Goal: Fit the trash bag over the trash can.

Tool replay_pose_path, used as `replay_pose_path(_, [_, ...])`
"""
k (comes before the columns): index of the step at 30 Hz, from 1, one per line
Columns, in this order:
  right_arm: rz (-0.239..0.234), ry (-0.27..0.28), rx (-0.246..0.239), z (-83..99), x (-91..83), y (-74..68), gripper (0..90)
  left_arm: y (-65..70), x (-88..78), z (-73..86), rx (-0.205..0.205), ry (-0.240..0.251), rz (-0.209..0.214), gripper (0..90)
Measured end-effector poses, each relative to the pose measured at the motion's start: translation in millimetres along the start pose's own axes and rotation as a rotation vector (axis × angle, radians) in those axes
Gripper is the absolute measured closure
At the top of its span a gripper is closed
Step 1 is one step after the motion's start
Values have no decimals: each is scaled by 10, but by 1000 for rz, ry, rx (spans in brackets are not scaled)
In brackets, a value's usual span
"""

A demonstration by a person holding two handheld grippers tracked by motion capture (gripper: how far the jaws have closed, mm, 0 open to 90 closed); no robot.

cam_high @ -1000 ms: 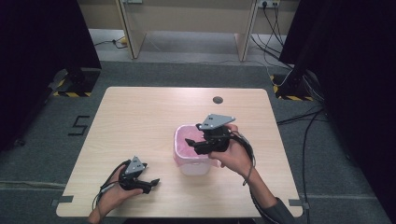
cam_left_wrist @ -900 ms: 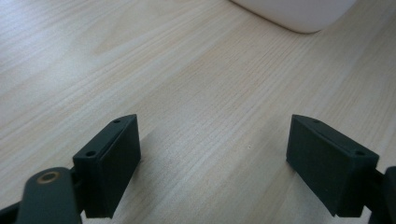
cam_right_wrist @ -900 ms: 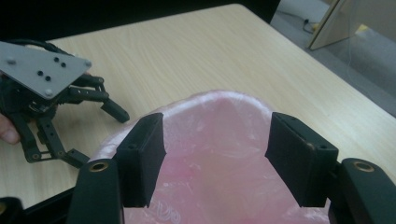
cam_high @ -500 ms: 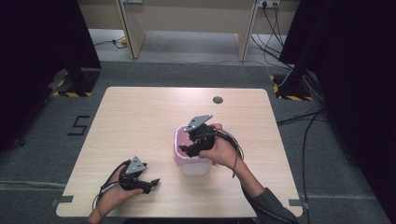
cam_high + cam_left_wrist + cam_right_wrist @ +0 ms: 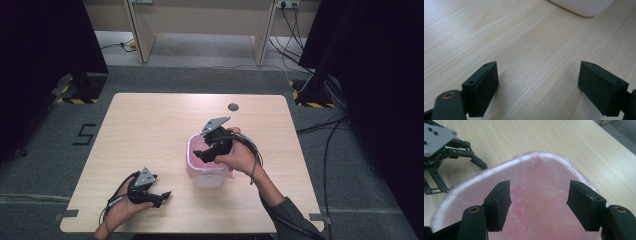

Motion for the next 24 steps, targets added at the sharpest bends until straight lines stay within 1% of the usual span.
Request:
replay_pose_path(1, [0,0,0,0,0,0,349,0,0,0,0,0,0,158])
replay_pose_path(2, [3,-26,-5,40,63,17,349,-2,0,0,2,0,-1,159])
replay_pose_path(3, [2,-32,-11,55,87,18,348,-2,0,0,2,0,-1,159])
replay_pose_path(5, [12,-49,-5,93,132,15,348,0,0,0,0,0,0,158])
replay_pose_path(7, [29,-70,-28,129,173,28,354,0,0,0,0,0,0,159])
replay_pose_path(8, [29,-75,-30,137,183,27,353,0,0,0,0,0,0,158])
replay_pose_path(9, [29,-77,-22,144,197,21,354,0,0,0,0,0,0,158])
replay_pose_path(10, [29,-79,-30,151,211,25,354,0,0,0,0,0,0,159])
replay_pose_path(12, [43,-100,-54,184,231,28,356,0,0,0,0,0,0,158])
replay_pose_path(13, [40,-108,-65,194,236,22,353,0,0,0,0,0,0,158])
replay_pose_path(15, [38,-117,-68,209,235,13,350,-2,0,0,2,0,-1,158])
replay_pose_path(19, [26,-116,-60,207,226,13,345,-1,0,0,0,0,-1,158])
replay_pose_path(20, [21,-102,-63,187,216,14,345,-2,0,0,1,0,-1,158])
replay_pose_path(21, [19,-77,-40,145,177,7,345,-2,0,0,2,0,-1,158])
replay_pose_path(22, [23,-54,-40,100,143,14,344,-2,0,0,2,0,-1,158])
replay_pose_path(24, [24,-32,-37,42,83,9,343,0,0,0,0,0,0,158])
Point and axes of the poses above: each handheld gripper's, and its own axes: x roughly forward along the jaws, z roughly out of its underside, y roughly to its right, the point moved 9 cm from there along x, roughly forward along the jaws, and after that the axes turned 3 degrees about x, right-handed, at the moved point
